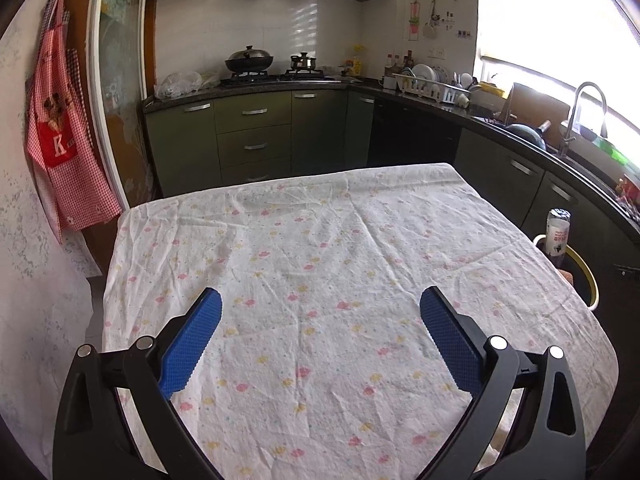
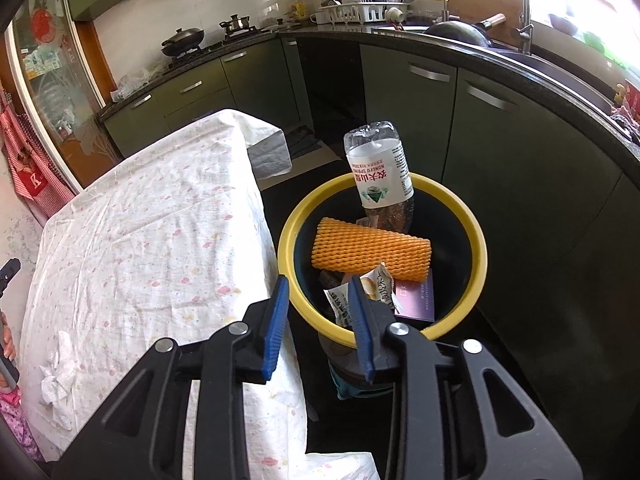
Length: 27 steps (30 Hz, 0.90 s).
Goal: Collect trash
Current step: 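Grasp the white paper towel with the left tool and lift it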
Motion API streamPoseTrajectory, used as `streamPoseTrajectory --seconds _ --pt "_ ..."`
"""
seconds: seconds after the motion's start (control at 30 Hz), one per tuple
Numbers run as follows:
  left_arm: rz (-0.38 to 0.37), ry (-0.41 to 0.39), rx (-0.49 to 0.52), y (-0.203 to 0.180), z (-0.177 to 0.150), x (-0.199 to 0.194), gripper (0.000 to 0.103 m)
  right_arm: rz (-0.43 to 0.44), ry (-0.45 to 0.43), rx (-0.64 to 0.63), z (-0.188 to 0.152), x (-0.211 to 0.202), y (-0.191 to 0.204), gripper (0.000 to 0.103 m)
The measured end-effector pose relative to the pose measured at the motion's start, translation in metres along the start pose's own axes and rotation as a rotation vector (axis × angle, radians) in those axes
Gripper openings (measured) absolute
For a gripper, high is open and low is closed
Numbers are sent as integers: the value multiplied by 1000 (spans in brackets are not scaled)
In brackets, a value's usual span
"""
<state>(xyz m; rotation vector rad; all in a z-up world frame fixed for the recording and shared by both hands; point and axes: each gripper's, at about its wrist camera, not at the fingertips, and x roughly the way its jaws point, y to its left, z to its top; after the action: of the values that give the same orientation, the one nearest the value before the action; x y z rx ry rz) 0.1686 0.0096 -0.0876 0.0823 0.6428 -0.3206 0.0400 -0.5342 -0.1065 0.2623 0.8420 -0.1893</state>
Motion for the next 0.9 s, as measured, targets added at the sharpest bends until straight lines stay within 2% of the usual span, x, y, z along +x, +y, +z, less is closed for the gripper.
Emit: streamPoseTrajectory --seconds 0.3,0.4,0.5,0.63,0.73,0.9 --pt "-160 126 198 -75 -28 -44 98 80 -2 -5 -10 4 1 31" --pt "-216 188 221 -100 -45 -49 98 90 -4 -5 -13 4 0 31" --pt "-262 260 202 -122 -63 -47 98 102 -8 -2 -15 3 0 32" --pt "-265 350 155 -138 -87 -32 98 123 -12 -8 -19 0 1 33" --pt "-234 395 133 -144 -99 -20 98 137 -13 -18 -21 -2 5 34" --pt "-193 415 116 -146 -105 -14 95 151 -25 -22 -24 -8 7 35"
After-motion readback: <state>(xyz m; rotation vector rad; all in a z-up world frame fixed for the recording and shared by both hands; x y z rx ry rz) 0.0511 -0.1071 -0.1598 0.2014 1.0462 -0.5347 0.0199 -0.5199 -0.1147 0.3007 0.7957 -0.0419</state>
